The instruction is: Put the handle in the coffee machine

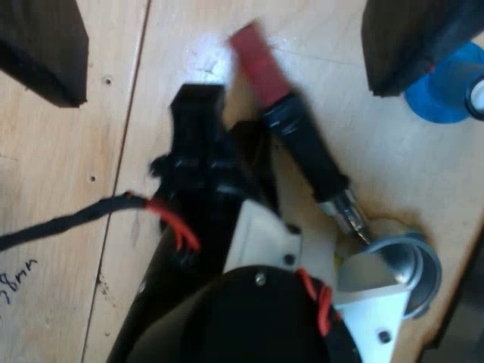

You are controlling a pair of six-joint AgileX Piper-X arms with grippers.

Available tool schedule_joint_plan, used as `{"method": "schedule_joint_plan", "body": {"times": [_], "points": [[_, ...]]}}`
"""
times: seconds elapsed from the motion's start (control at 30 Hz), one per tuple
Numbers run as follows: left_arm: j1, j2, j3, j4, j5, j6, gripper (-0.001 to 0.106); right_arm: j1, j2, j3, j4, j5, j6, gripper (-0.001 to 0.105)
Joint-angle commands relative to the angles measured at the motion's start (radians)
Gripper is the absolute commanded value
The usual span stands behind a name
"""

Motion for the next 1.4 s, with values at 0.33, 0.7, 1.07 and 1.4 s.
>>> {"method": "schedule_joint_plan", "body": {"times": [0.33, 0.7, 1.07, 1.4], "points": [[0.001, -0.008, 0.0, 0.008, -0.01, -0.01, 0.075, 0.006, 0.022, -0.001, -0.163, 0.052, 0.001, 0.0], [0.001, -0.008, 0.0, 0.008, -0.01, -0.01, 0.075, 0.006, -0.051, -0.001, 0.063, 0.052, -0.039, 0.0], [0.001, -0.008, 0.0, -0.014, -0.01, -0.051, 0.075, 0.006, -0.275, -0.001, 0.297, 0.167, -0.176, 0.0], [0.001, -0.008, -0.007, -0.122, -0.058, -0.174, 0.075, 0.003, -0.464, -0.074, 0.52, 0.226, -0.251, 0.0]]}}
